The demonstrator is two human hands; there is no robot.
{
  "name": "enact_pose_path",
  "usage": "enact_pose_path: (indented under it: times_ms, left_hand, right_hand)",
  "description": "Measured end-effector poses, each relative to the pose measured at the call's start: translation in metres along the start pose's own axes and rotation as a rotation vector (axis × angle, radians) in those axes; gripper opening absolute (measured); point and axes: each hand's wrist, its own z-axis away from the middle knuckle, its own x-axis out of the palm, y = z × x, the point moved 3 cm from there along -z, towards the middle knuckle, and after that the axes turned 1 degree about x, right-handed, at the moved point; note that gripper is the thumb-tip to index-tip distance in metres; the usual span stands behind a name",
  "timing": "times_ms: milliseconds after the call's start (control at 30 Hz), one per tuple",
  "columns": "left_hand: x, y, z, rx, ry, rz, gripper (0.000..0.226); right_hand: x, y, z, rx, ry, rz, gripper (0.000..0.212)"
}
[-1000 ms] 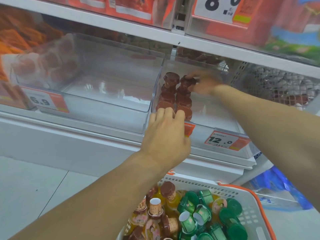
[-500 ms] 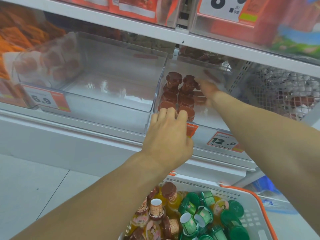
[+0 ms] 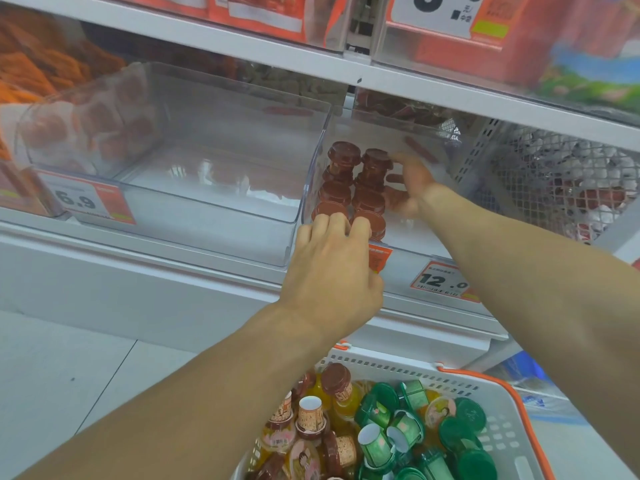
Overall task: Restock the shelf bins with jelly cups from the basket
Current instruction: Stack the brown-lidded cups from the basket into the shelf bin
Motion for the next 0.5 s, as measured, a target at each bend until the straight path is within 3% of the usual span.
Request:
enact_pose_path:
  times_ms: [500]
  left_hand:
    - [0.0024, 0.0003, -0.0021, -0.008, 0.024, -0.018, 0.034]
  right_hand:
    - [0.0014, 0.0022, -0.0022, -0.095, -0.002, 0.002, 0.031]
